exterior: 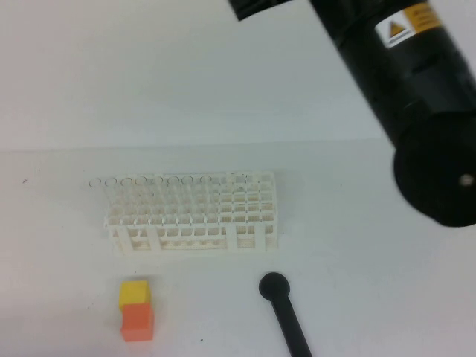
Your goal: Place the test tubes
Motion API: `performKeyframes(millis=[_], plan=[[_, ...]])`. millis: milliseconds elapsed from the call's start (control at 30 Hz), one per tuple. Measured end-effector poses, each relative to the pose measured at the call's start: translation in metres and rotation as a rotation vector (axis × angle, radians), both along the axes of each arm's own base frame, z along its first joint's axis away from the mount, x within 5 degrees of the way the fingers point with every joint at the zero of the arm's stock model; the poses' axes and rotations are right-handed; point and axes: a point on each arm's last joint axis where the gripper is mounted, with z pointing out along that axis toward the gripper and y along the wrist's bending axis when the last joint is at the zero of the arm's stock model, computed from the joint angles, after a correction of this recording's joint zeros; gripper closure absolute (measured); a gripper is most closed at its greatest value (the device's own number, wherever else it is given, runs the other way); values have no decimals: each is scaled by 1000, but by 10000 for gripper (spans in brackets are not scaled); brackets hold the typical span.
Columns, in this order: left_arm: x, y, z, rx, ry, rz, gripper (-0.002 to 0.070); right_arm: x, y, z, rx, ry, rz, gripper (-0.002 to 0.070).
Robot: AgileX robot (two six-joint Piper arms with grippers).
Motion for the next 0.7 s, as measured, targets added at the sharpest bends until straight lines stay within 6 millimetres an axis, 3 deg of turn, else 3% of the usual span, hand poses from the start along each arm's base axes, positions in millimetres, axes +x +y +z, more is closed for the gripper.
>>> performKeyframes(millis=[133,433,700], plan=[[0,0,0,0,0,0,676,-3,-5,1,-92,18,31,678],[0,0,0,0,0,0,676,-16,-15,-34,-238,128,68,678],[0,0,0,7,-1,1,676,-23,-33,-36,-291,231,90,678]])
